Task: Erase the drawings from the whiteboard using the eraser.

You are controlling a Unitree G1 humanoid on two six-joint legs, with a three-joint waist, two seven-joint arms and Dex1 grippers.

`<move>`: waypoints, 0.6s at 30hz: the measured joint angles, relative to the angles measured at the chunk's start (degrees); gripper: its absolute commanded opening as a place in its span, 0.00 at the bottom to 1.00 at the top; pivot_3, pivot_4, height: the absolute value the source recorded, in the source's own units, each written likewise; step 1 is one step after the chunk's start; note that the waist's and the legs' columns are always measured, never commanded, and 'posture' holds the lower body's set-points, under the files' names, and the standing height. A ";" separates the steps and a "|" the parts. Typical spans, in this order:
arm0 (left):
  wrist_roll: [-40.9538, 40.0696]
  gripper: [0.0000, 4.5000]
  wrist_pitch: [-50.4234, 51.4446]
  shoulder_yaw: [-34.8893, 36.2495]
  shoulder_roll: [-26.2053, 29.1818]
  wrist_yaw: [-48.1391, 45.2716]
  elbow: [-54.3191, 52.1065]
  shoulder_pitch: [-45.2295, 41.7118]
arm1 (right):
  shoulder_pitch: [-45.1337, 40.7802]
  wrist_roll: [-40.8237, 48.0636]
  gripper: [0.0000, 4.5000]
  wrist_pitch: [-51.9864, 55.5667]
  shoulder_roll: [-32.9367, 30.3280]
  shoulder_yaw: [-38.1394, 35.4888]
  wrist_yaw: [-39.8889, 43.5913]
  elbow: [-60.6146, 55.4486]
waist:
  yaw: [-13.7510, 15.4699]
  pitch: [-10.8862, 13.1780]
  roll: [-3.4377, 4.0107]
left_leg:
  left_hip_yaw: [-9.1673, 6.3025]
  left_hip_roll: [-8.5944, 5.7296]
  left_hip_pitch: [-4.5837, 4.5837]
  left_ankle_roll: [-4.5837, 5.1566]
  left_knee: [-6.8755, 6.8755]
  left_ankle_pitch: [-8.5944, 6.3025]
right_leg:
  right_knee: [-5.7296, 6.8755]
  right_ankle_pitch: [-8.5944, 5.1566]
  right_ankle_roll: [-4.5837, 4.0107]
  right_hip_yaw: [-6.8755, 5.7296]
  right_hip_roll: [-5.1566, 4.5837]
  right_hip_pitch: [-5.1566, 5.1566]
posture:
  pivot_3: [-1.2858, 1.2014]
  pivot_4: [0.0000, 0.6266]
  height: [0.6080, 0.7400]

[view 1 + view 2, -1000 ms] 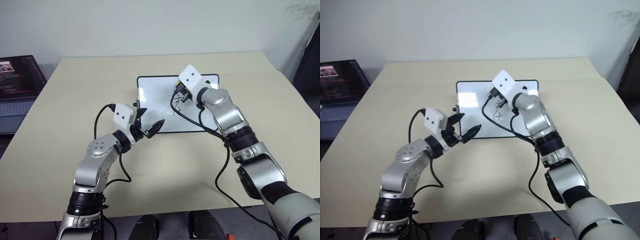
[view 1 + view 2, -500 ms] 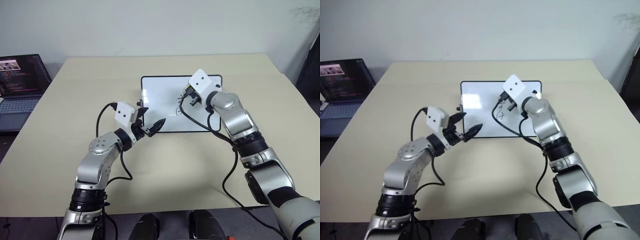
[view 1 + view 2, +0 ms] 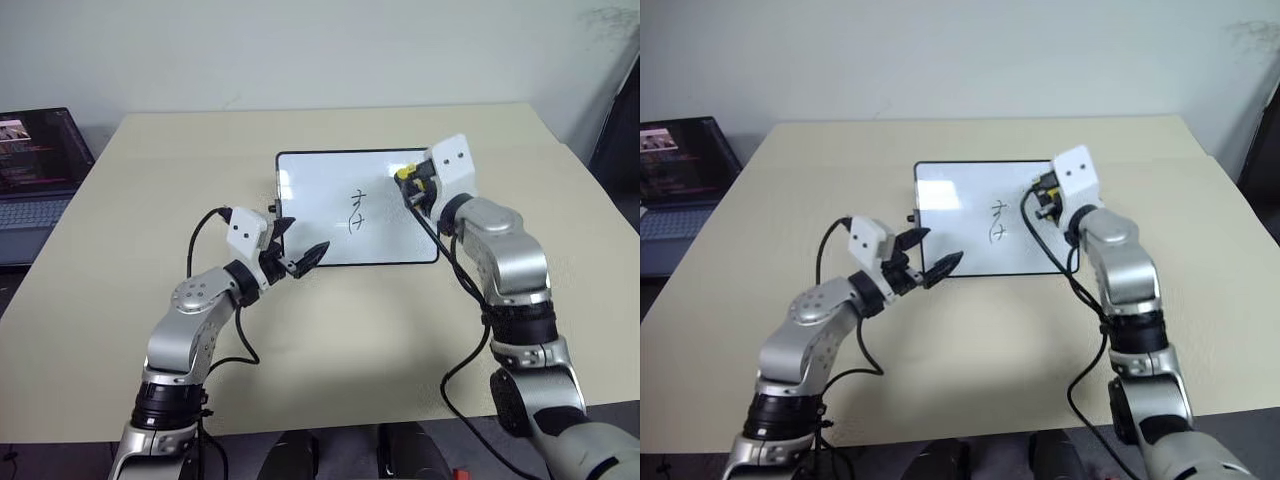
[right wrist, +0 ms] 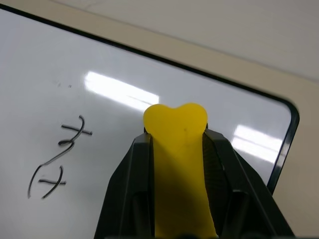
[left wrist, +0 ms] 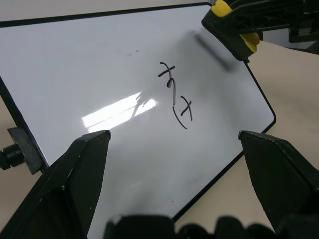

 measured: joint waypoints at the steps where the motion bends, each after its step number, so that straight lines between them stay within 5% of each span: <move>1: 0.00 1.00 0.19 0.10 0.04 0.32 -0.55 0.42 | 1.32 0.64 0.22 1.20 0.26 -0.10 -0.46 -1.45 | 0.01 0.00 0.00 | 0.00 -0.01 0.00 0.00 0.00 0.00 | 0.02 0.00 0.00 0.01 0.00 0.00 | 0.52 0.24 1.00; 18: -0.70 1.00 2.43 0.83 0.38 2.24 -3.48 2.40 | 6.09 3.80 0.22 7.61 2.29 -1.52 -6.59 -9.60 | 0.03 0.00 0.00 | 0.00 -0.02 0.04 0.01 0.03 0.00 | 0.08 0.00 0.00 -0.02 0.04 0.04 | 0.52 0.24 1.00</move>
